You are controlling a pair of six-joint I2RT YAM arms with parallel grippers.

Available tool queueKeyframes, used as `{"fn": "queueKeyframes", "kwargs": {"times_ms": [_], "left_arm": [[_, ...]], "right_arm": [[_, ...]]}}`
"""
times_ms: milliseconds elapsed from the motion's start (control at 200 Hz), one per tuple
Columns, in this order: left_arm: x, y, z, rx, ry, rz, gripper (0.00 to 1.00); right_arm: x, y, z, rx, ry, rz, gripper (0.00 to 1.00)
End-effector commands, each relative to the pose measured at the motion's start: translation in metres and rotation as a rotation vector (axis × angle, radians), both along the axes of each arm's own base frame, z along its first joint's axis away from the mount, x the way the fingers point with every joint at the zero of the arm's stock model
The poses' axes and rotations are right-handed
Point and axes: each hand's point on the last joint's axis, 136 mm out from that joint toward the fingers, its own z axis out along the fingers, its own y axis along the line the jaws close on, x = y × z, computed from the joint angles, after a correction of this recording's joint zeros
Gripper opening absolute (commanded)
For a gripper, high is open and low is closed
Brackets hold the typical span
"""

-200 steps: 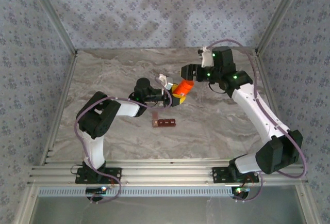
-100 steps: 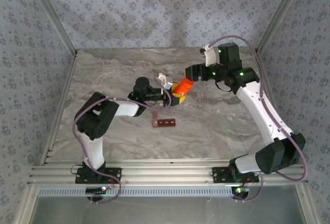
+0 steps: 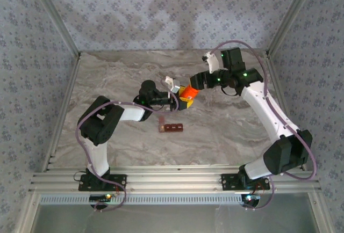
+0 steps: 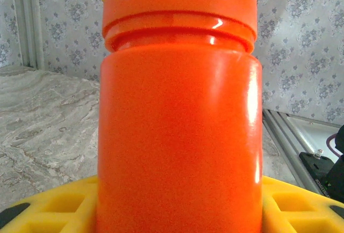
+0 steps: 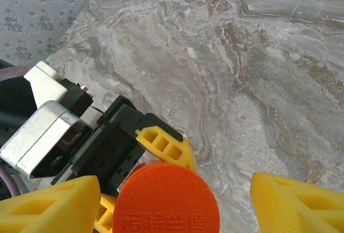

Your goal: Sort the pills into containers

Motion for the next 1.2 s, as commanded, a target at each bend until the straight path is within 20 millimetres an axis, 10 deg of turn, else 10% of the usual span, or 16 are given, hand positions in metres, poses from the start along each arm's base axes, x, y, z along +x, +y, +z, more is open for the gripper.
{"fn": "queueKeyframes", "kwargs": {"times_ms": [0, 815, 1194], "left_arm": [[-0.005, 0.000, 0.030, -0.050, -0.084, -0.026, 0.00], [-0.005, 0.002, 0.034, -0.071, -0.092, -0.012, 0.00], [-0.003, 0.004, 0.037, -0.087, -0.099, 0.010, 0.00]], "right_arm": [[-0.008, 0.006, -0.008, 0.005, 0.028, 0.043, 0.74], [-0.015, 0.018, -0.028, 0.089, 0.119, 0.046, 0.32], [-0.015, 0.005, -0.051, 0.238, 0.174, -0.364, 0.31]]}}
